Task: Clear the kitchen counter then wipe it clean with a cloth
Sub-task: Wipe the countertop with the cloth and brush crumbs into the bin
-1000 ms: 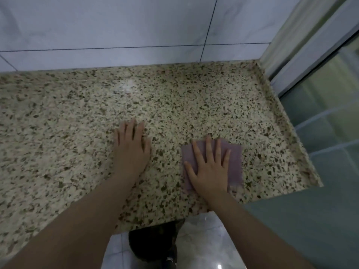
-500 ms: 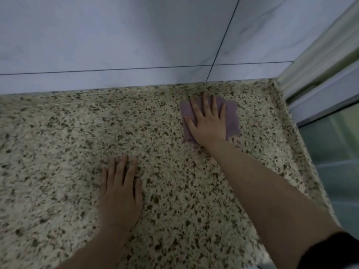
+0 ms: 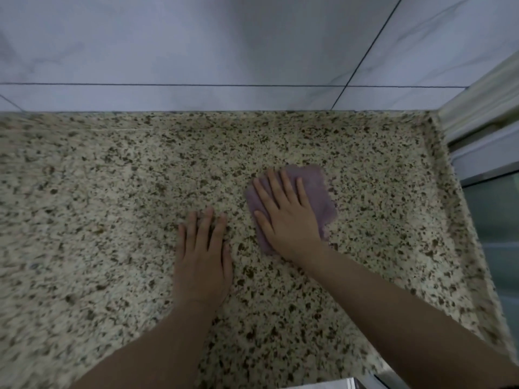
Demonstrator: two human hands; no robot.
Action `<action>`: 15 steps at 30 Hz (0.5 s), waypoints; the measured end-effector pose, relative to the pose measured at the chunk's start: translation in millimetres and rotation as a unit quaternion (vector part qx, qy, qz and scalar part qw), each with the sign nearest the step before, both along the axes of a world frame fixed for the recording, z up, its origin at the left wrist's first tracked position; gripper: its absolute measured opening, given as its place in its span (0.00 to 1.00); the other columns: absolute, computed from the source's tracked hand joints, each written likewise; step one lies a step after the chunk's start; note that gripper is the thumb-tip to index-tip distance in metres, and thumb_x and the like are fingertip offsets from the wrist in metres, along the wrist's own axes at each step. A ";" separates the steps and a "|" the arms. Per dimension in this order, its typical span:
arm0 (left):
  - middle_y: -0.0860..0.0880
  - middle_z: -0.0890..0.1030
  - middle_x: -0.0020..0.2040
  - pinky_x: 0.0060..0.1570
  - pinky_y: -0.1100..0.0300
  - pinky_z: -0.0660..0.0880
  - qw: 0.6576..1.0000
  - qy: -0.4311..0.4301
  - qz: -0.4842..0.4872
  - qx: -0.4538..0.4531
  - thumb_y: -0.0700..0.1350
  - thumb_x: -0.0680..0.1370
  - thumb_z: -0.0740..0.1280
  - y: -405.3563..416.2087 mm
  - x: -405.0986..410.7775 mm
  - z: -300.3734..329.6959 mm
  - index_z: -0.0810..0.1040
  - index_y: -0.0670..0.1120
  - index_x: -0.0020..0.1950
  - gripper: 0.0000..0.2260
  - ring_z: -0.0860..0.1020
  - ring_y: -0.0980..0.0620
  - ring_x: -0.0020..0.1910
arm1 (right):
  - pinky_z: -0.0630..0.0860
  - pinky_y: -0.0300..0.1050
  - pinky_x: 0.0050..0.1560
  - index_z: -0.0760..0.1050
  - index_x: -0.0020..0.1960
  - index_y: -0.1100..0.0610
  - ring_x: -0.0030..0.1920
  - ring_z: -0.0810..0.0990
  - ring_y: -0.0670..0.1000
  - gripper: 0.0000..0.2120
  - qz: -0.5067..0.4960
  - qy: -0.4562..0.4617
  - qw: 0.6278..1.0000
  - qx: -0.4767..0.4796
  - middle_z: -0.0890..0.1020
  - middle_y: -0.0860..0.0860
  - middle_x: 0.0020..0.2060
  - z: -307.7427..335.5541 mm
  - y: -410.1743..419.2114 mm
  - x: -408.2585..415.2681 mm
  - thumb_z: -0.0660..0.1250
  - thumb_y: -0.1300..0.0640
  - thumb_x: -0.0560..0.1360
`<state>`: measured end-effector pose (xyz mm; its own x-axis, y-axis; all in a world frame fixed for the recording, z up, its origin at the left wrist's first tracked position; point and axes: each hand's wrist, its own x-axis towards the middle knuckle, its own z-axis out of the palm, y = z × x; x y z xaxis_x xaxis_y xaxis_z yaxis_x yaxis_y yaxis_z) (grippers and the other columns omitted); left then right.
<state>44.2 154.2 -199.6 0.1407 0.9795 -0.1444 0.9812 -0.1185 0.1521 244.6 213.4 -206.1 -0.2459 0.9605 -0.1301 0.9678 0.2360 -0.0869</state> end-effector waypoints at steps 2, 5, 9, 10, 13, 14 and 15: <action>0.49 0.53 0.81 0.76 0.43 0.52 1.000 0.000 0.000 0.000 0.53 0.82 0.46 -0.7 0.0 0.5 0.55 0.50 0.80 0.25 0.48 0.45 0.80 | 0.48 0.60 0.77 0.47 0.81 0.52 0.80 0.45 0.56 0.29 0.040 -0.006 0.999 0.004 0.50 0.54 0.80 -3.3 25.2 -2.8 0.42 0.41 0.84; 0.48 0.53 0.81 0.76 0.43 0.52 1.000 -0.003 0.001 -0.005 0.53 0.82 0.45 0.5 0.7 1.6 0.55 0.50 0.80 0.26 0.48 0.45 0.80 | 0.49 0.59 0.77 0.47 0.81 0.52 0.80 0.48 0.55 0.28 0.105 -0.022 0.994 0.022 0.51 0.54 0.80 -6.2 72.7 -9.6 0.42 0.42 0.84; 0.49 0.50 0.81 0.77 0.44 0.51 1.000 0.004 0.000 -0.016 0.54 0.83 0.44 0.8 0.0 0.8 0.52 0.50 0.80 0.25 0.44 0.46 0.80 | 0.48 0.57 0.78 0.47 0.81 0.51 0.80 0.48 0.55 0.28 0.159 -0.031 0.986 0.034 0.50 0.53 0.80 -9.4 116.6 -20.0 0.42 0.42 0.84; 0.49 0.50 0.81 0.77 0.44 0.51 1.000 0.002 0.003 -0.018 0.53 0.83 0.44 0.5 0.5 1.1 0.52 0.50 0.80 0.25 0.44 0.46 0.80 | 0.48 0.57 0.78 0.47 0.81 0.51 0.80 0.48 0.54 0.28 0.148 -0.025 0.988 0.034 0.50 0.52 0.80 -10.0 119.5 -23.1 0.42 0.42 0.84; 0.50 0.49 0.81 0.77 0.44 0.50 1.000 -0.002 0.005 -0.020 0.53 0.83 0.45 -0.7 0.6 1.6 0.52 0.51 0.80 0.25 0.43 0.46 0.80 | 0.46 0.56 0.79 0.47 0.81 0.51 0.80 0.48 0.54 0.28 0.077 -0.015 0.996 0.043 0.50 0.52 0.80 -10.0 114.5 -36.0 0.41 0.43 0.84; 0.50 0.50 0.81 0.77 0.44 0.50 1.000 -0.005 0.007 -0.017 0.53 0.83 0.45 -0.8 0.8 1.3 0.53 0.51 0.80 0.25 0.43 0.47 0.80 | 0.45 0.56 0.79 0.46 0.81 0.52 0.80 0.47 0.54 0.29 0.052 -0.010 0.998 0.038 0.50 0.52 0.81 -10.0 109.4 -39.8 0.42 0.42 0.83; 0.50 0.50 0.81 0.77 0.44 0.50 1.000 -0.008 0.009 -0.014 0.53 0.83 0.45 -0.3 0.4 0.8 0.53 0.51 0.80 0.25 0.43 0.47 0.80 | 0.44 0.56 0.79 0.46 0.81 0.52 0.80 0.47 0.54 0.30 0.033 -0.002 0.999 0.036 0.49 0.53 0.81 -9.5 103.3 -43.4 0.42 0.41 0.83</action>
